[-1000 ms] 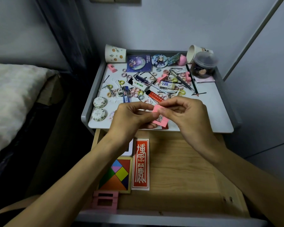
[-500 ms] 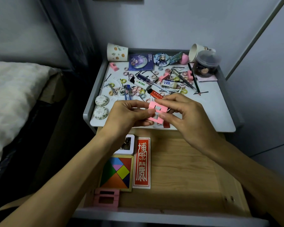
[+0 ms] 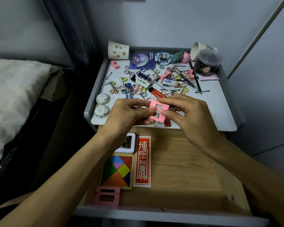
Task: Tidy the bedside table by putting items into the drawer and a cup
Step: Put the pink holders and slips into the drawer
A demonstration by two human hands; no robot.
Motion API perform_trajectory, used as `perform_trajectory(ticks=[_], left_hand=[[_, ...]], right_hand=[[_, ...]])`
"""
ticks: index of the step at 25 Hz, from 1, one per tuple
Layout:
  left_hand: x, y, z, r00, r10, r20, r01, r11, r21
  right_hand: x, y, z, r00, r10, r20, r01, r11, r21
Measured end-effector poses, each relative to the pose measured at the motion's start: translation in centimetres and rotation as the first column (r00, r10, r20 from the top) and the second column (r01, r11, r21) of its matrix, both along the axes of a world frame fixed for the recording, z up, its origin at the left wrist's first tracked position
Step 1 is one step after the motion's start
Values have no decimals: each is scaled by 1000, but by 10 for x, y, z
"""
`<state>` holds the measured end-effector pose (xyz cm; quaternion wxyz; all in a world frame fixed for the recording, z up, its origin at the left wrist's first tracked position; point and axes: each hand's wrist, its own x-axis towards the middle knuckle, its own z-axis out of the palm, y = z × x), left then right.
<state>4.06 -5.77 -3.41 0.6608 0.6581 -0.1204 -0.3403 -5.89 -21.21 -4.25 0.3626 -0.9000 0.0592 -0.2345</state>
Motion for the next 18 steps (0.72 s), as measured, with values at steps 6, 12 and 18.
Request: perform_trajectory(ticks=[6, 12, 18], left_hand=[[3, 1, -4, 999, 15, -51, -15, 1000, 5], [3, 2, -7, 997, 23, -76, -21, 1000, 21], [3, 12, -2, 988, -127, 94, 111, 981, 158]], right_hand=[[-2, -2, -4, 995, 69, -67, -86, 949, -302], [-1, 0, -7, 999, 39, -21, -44, 860, -509], [-6, 6, -13, 998, 47, -39, -60, 884, -464]])
